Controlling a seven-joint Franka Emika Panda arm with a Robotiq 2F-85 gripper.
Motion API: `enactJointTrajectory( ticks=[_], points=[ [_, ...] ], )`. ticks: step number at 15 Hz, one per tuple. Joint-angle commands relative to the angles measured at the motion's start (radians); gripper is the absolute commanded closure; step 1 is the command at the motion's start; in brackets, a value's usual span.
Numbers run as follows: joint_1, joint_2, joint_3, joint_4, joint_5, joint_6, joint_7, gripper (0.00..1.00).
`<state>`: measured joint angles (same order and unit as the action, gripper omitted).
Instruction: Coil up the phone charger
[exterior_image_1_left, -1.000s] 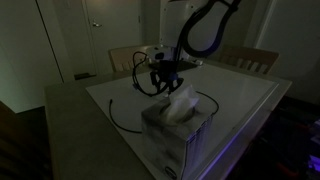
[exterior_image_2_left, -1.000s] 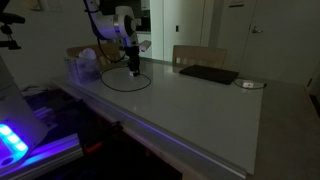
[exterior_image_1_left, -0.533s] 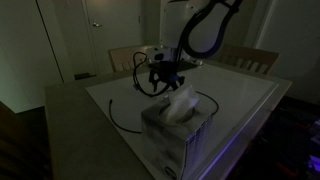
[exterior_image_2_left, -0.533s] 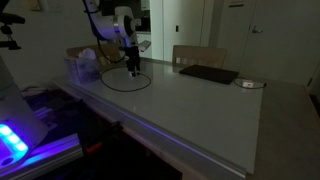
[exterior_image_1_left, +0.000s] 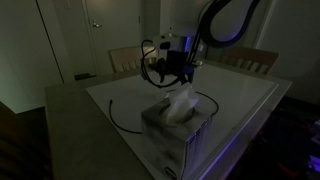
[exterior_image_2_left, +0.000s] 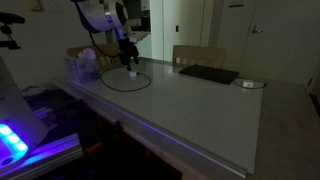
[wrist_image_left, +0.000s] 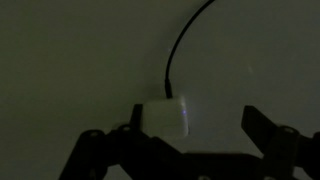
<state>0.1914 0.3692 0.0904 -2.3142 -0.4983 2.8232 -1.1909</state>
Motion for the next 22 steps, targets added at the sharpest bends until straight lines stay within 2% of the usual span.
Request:
enactJointTrajectory(
  ticks=[1,2,7,8,13,14,17,19,20,22],
  points=[
    [-0.024,-0.135,0.033,-0.11,-0.001,-0.015,0.013,0.0],
    [-0.02,-0.058,0.025,-0.044,-0.007,-0.007,0.019,0.0],
    [-0.015,-0.063,0.021,-0.057,-0.015,0.0,0.034,0.0],
    [-0.033,-0.061,0.043,-0.058,0.031,0.006,0.024,0.0],
    [-0.039,-0.021,0.079,-0.003,0.212,0.032,0.206,0.0],
    [-0.037,-0.054,0.073,-0.032,0.162,0.003,0.169,0.0],
    [-0.036,-0.049,0.079,-0.025,0.163,0.002,0.178,0.0],
    [-0.01,-0.025,0.066,0.017,0.154,-0.022,0.231,0.0],
    [0.024,-0.01,0.034,0.057,0.139,-0.044,0.331,0.0],
    [0.044,0.02,0.027,0.13,0.146,-0.07,0.471,0.0]
  ],
)
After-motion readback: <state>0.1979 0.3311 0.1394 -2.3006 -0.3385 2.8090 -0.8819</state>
